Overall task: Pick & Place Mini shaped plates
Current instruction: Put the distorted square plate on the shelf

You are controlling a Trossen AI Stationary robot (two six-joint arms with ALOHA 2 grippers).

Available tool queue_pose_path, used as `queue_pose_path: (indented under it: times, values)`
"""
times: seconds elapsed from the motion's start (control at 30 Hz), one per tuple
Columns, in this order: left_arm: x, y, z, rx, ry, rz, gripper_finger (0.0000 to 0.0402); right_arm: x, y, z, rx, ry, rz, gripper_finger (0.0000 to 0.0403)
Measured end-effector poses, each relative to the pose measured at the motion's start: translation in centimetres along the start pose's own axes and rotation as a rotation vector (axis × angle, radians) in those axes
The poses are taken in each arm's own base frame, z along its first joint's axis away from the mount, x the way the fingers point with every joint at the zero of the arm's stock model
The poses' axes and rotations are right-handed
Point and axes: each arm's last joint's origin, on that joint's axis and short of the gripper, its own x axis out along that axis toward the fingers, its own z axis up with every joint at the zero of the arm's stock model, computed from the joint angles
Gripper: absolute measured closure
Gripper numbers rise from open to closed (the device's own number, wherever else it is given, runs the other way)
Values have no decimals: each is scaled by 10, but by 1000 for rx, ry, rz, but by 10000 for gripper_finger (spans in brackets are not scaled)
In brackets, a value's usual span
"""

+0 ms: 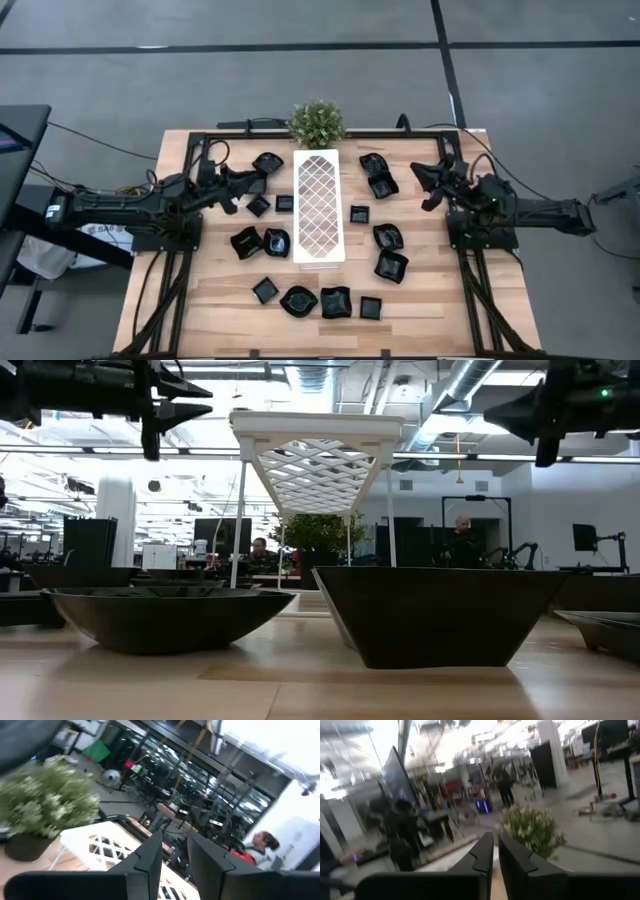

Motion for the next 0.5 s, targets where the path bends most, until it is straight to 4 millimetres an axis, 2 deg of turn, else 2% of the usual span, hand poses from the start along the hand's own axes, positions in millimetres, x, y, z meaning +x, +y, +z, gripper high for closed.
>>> queue_pose_path:
  times: [0.1, 0.2, 0.37, 0.5]
  values:
    - [5, -14, 20, 98, -17, -65, 307, 8, 8, 15, -58, 121, -20, 359]
    - [10, -28, 44, 235, 27, -42, 307, 20, 17, 32, -124, 256, -53, 342]
    - [13, -45, 81, 396, 228, 129, 307, 39, 33, 61, -243, 500, -102, 331]
    - [10, -52, 98, 403, 382, 207, 307, 54, 45, 69, -314, 776, -52, 331]
